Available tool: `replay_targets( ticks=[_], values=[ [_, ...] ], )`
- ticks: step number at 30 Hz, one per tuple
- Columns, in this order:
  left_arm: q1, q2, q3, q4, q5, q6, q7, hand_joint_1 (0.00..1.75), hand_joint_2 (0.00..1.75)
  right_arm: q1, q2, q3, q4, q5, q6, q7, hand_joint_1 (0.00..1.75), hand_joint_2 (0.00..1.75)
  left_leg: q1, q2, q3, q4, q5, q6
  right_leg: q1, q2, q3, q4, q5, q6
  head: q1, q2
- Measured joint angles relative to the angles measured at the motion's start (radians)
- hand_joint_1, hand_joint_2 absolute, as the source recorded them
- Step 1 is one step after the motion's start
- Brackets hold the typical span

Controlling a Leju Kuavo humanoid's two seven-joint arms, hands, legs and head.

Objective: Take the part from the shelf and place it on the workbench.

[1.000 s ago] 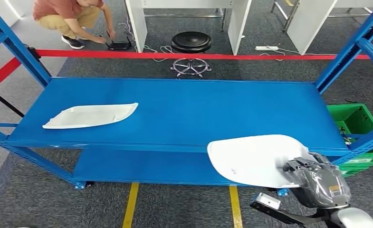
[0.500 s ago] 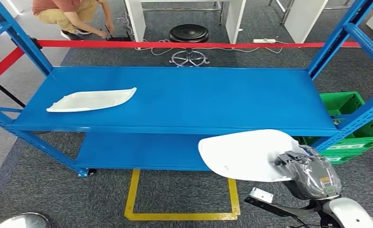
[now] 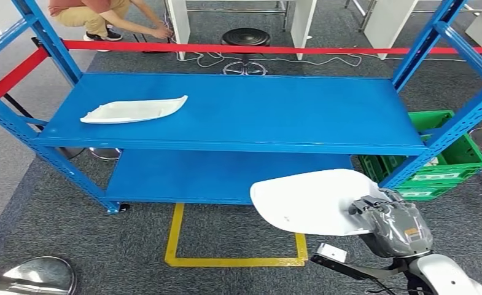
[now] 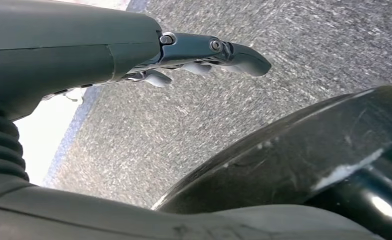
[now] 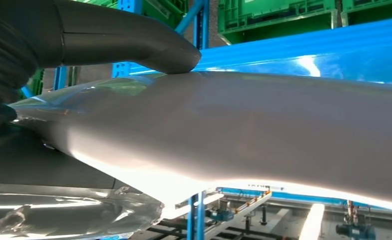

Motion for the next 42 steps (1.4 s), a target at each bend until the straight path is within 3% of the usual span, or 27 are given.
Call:
replay_targets(
  ticks=[1, 3, 4, 6, 8, 9, 10, 11, 13, 15, 17, 19, 20, 21, 23, 24, 25, 26, 28, 30, 32, 34, 35, 37, 39, 40, 42],
  values=[
    [-0.001, 0.0, 0.001, 0.0, 0.001, 0.0, -0.001, 0.0, 1.75, 0.0, 0.0, -0.001, 0.0, -0.003, 0.002, 0.002, 1.75, 1.75, -0.001, -0.001, -0.006, 0.002, 0.008, -0.005, 0.002, 0.0, 0.018, -0.033, -0.011, -0.003, 0.0, 0.0],
    [-0.001, 0.002, 0.002, 0.0, 0.003, 0.001, -0.005, 0.0, 1.75, 0.006, -0.001, -0.003, 0.0, -0.012, 0.007, 0.007, 1.75, 1.75, -0.003, -0.001, -0.019, 0.007, 0.016, -0.016, -0.001, -0.001, 0.003, -0.048, -0.008, -0.012, 0.0, 0.0],
    [-0.001, 0.004, 0.003, 0.0, 0.004, 0.001, -0.008, 0.0, 1.75, 0.01, -0.001, -0.004, -0.001, -0.017, 0.01, 0.008, 1.75, 1.75, -0.003, -0.002, -0.028, 0.018, -0.001, -0.023, -0.004, -0.003, -0.008, -0.05, -0.002, -0.019, -0.002, 0.0],
    [-0.001, 0.005, 0.005, 0.001, 0.004, 0.003, -0.014, 0.0, 1.75, 0.02, -0.002, -0.009, -0.002, -0.029, 0.014, 0.009, 1.75, 1.75, -0.003, -0.002, -0.05, 0.086, -0.083, -0.037, -0.008, -0.006, -0.033, -0.051, 0.019, -0.03, -0.004, 0.0],
    [-0.003, 0.007, 0.006, 0.001, 0.004, 0.005, -0.02, 0.0, 1.75, 0.03, -0.002, -0.013, -0.003, -0.041, 0.016, 0.009, 1.75, 1.75, -0.001, -0.002, -0.069, 0.211, -0.177, -0.046, -0.007, -0.008, -0.058, -0.05, 0.042, -0.034, -0.007, 0.0],
    [-0.003, 0.007, 0.007, 0.001, 0.005, 0.007, -0.021, 0.0, 1.75, 0.035, -0.002, -0.015, -0.003, -0.046, 0.017, 0.008, 1.75, 1.75, -0.001, -0.002, -0.068, 0.265, -0.195, -0.048, -0.007, -0.008, -0.072, -0.049, 0.056, -0.034, -0.007, 0.0],
    [-0.004, 0.008, 0.007, 0.001, 0.005, 0.008, -0.022, 0.0, 1.75, 0.039, -0.002, -0.016, -0.003, -0.051, 0.019, 0.008, 1.75, 1.75, -0.001, -0.002, -0.056, 0.294, -0.189, -0.049, -0.006, -0.008, -0.088, -0.047, 0.07, -0.033, -0.007, 0.0],
    [-0.004, 0.008, 0.007, 0.001, 0.005, 0.009, -0.021, 0.0, 1.75, 0.042, -0.002, -0.017, -0.003, -0.057, 0.021, 0.008, 1.75, 1.75, 0.001, -0.002, -0.032, 0.291, -0.163, -0.05, -0.006, -0.008, -0.106, -0.045, 0.083, -0.031, -0.007, 0.0],
    [-0.004, 0.007, 0.007, 0.001, 0.005, 0.01, -0.017, 0.0, 1.75, 0.044, -0.002, -0.017, -0.003, -0.069, 0.028, 0.004, 1.75, 1.75, 0.008, -0.001, 0.051, 0.188, -0.107, -0.051, -0.006, -0.007, -0.14, -0.037, 0.107, -0.026, -0.007, 0.0],
    [-0.003, 0.005, 0.007, 0.001, 0.005, 0.011, -0.015, 0.0, 1.75, 0.043, -0.002, -0.019, -0.005, -0.082, 0.037, -0.003, 1.75, 1.75, 0.014, -0.003, 0.14, 0.036, -0.11, -0.046, -0.001, -0.006, -0.167, -0.027, 0.13, -0.017, -0.006, 0.0],
    [-0.001, 0.004, 0.007, 0.001, 0.007, 0.011, -0.015, 0.0, 1.75, 0.041, -0.002, -0.019, -0.006, -0.094, 0.047, -0.01, 1.75, 1.75, 0.012, -0.005, 0.167, -0.034, -0.129, -0.032, 0.002, -0.006, -0.182, -0.029, 0.158, -0.008, -0.005, 0.0],
    [0.004, 0.003, 0.007, 0.001, 0.01, 0.011, -0.014, 0.0, 1.75, 0.04, -0.001, -0.017, -0.006, -0.105, 0.057, -0.018, 1.75, 1.75, 0.013, 0.002, 0.145, -0.032, -0.113, -0.016, -0.001, -0.004, -0.191, -0.036, 0.17, 0.002, -0.005, 0.0],
    [0.006, 0.003, 0.007, 0.001, 0.011, 0.011, -0.014, 0.0, 1.75, 0.041, -0.001, -0.017, -0.005, -0.109, 0.061, -0.021, 1.75, 1.75, 0.014, 0.008, 0.134, -0.031, -0.101, -0.008, -0.003, -0.002, -0.199, -0.023, 0.148, 0.008, -0.004, 0.0],
    [0.008, 0.002, 0.007, 0.001, 0.012, 0.011, -0.014, 0.0, 1.75, 0.04, 0.0, -0.017, -0.005, -0.112, 0.064, -0.024, 1.75, 1.75, 0.016, 0.015, 0.12, -0.032, -0.087, -0.002, -0.004, -0.001, -0.21, 0.011, 0.105, 0.014, -0.003, 0.0],
    [0.008, 0.003, 0.007, 0.001, 0.014, 0.01, -0.013, 0.0, 1.75, 0.037, 0.003, -0.016, -0.003, -0.114, 0.069, -0.029, 1.75, 1.75, 0.015, 0.027, 0.091, -0.03, -0.063, 0.004, -0.006, -0.001, -0.239, 0.14, -0.004, 0.024, 0.0, 0.0],
    [0.008, 0.004, 0.007, 0.001, 0.015, 0.01, -0.012, 0.0, 1.75, 0.036, 0.004, -0.015, -0.002, -0.115, 0.071, -0.03, 1.75, 1.75, 0.014, 0.034, 0.074, -0.029, -0.05, 0.005, -0.006, -0.002, -0.247, 0.209, -0.033, 0.027, 0.001, 0.0],
    [0.008, 0.005, 0.008, 0.001, 0.016, 0.01, -0.012, 0.0, 1.75, 0.035, 0.006, -0.014, -0.001, -0.116, 0.073, -0.032, 1.75, 1.75, 0.013, 0.041, 0.058, -0.027, -0.038, 0.005, -0.007, -0.002, -0.245, 0.257, -0.038, 0.029, 0.002, 0.0],
    [0.008, 0.006, 0.008, 0.001, 0.017, 0.01, -0.012, 0.0, 1.75, 0.034, 0.008, -0.013, 0.001, -0.117, 0.076, -0.033, 1.75, 1.75, 0.012, 0.049, 0.041, -0.023, -0.028, 0.004, -0.007, -0.003, -0.228, 0.272, -0.02, 0.03, 0.002, 0.0],
    [0.007, 0.008, 0.008, 0.001, 0.021, 0.01, -0.014, 0.0, 1.75, 0.027, 0.012, -0.011, 0.003, -0.118, 0.083, -0.038, 1.75, 1.75, 0.011, 0.064, 0.013, -0.01, -0.013, -0.001, -0.008, -0.02, -0.134, 0.185, 0.024, 0.032, 0.002, 0.0],
    [0.006, 0.011, 0.008, 0.001, 0.025, 0.01, -0.016, 0.0, 1.75, 0.013, 0.016, -0.009, 0.005, -0.118, 0.091, -0.043, 1.75, 1.75, 0.006, 0.077, -0.005, 0.003, -0.004, -0.009, -0.004, -0.051, -0.023, 0.037, 0.007, 0.029, 0.001, 0.0],
    [0.006, 0.014, 0.009, 0.001, 0.026, 0.009, -0.016, 0.0, 1.75, 0.001, 0.022, -0.007, 0.007, -0.118, 0.097, -0.047, 1.75, 1.75, 0.001, 0.091, -0.01, 0.009, 0.005, -0.016, 0.001, -0.06, 0.015, -0.037, -0.022, 0.013, 0.0, 0.0],
    [0.006, 0.016, 0.013, 0.001, 0.029, 0.007, -0.016, 0.0, 1.75, -0.006, 0.027, -0.004, 0.012, -0.117, 0.104, -0.051, 1.75, 1.75, 0.001, 0.095, -0.017, 0.016, 0.006, -0.026, 0.0, -0.045, -0.004, -0.045, -0.013, -0.01, -0.001, 0.0],
    [0.005, 0.016, 0.015, 0.001, 0.03, 0.007, -0.016, 0.0, 1.75, -0.01, 0.03, -0.003, 0.014, -0.116, 0.108, -0.053, 1.75, 1.75, 0.002, 0.082, -0.025, 0.029, -0.014, -0.034, -0.001, -0.037, -0.016, -0.045, -0.003, -0.019, -0.002, 0.0],
    [0.002, 0.016, 0.018, 0.001, 0.034, 0.006, -0.017, 0.0, 1.75, -0.023, 0.036, 0.001, 0.017, -0.116, 0.114, -0.057, 1.75, 1.75, 0.002, 0.039, -0.051, 0.11, -0.104, -0.047, -0.004, -0.021, -0.045, -0.045, 0.024, -0.033, -0.004, 0.0],
    [-0.003, 0.015, 0.02, 0.001, 0.036, 0.005, -0.018, 0.0, 1.75, -0.032, 0.042, 0.004, 0.02, -0.116, 0.117, -0.058, 1.75, 1.75, 0.002, 0.014, -0.072, 0.236, -0.193, -0.047, -0.003, 0.0, -0.076, -0.044, 0.052, -0.037, -0.005, 0.0],
    [-0.005, 0.015, 0.021, 0.001, 0.036, 0.004, -0.018, 0.0, 1.75, -0.034, 0.044, 0.005, 0.022, -0.116, 0.118, -0.058, 1.75, 1.75, 0.001, 0.01, -0.069, 0.279, -0.208, -0.045, -0.001, 0.012, -0.093, -0.042, 0.066, -0.037, -0.005, 0.0],
    [-0.008, 0.015, 0.023, 0.001, 0.036, 0.003, -0.016, 0.0, 1.75, -0.036, 0.048, 0.008, 0.025, -0.116, 0.12, -0.059, 1.75, 1.75, 0.0, 0.005, -0.023, 0.267, -0.176, -0.036, 0.002, 0.037, -0.128, -0.041, 0.093, -0.036, -0.005, 0.0]
  ],
)
